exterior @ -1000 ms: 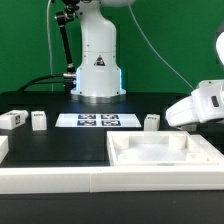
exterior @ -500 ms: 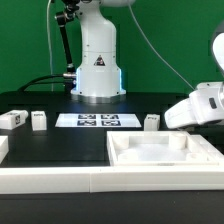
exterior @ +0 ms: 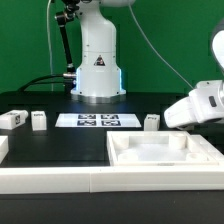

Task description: Assemble square table

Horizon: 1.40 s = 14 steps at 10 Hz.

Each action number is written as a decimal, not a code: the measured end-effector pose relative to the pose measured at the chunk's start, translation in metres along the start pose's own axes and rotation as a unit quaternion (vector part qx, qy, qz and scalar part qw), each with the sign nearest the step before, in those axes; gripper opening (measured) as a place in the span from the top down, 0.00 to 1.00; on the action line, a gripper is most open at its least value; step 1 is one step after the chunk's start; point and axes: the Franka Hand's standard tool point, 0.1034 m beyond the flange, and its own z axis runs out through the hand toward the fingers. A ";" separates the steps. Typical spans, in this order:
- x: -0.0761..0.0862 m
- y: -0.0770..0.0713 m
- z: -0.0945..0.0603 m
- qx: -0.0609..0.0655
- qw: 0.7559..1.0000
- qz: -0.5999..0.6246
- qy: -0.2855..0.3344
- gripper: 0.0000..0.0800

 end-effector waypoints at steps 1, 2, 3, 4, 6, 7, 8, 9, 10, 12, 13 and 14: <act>-0.013 0.010 -0.014 0.004 1.000 -0.006 0.001 0.64; -0.026 0.019 -0.028 0.008 1.000 -0.011 0.007 0.64; -0.038 0.028 -0.040 0.010 1.000 -0.011 0.017 0.64; -0.048 0.031 -0.045 0.008 0.999 -0.008 0.030 0.64; -0.044 0.029 -0.039 0.008 0.999 -0.010 0.030 0.64; -0.034 0.030 -0.047 0.008 0.997 -0.008 0.077 0.64; -0.035 0.034 -0.051 0.007 0.993 -0.013 0.121 0.64; -0.044 0.050 -0.059 0.007 0.989 -0.034 0.147 0.64; -0.058 0.065 -0.075 0.007 0.985 -0.029 0.172 0.64; -0.071 0.085 -0.104 0.004 0.972 -0.035 0.233 0.64; -0.064 0.085 -0.104 -0.003 0.953 -0.029 0.303 0.64; -0.068 0.084 -0.096 -0.006 0.948 -0.030 0.318 0.64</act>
Offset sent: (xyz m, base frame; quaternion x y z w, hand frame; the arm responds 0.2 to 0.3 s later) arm -0.0064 -0.0335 0.0712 -0.0250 0.0361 -0.0070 0.9990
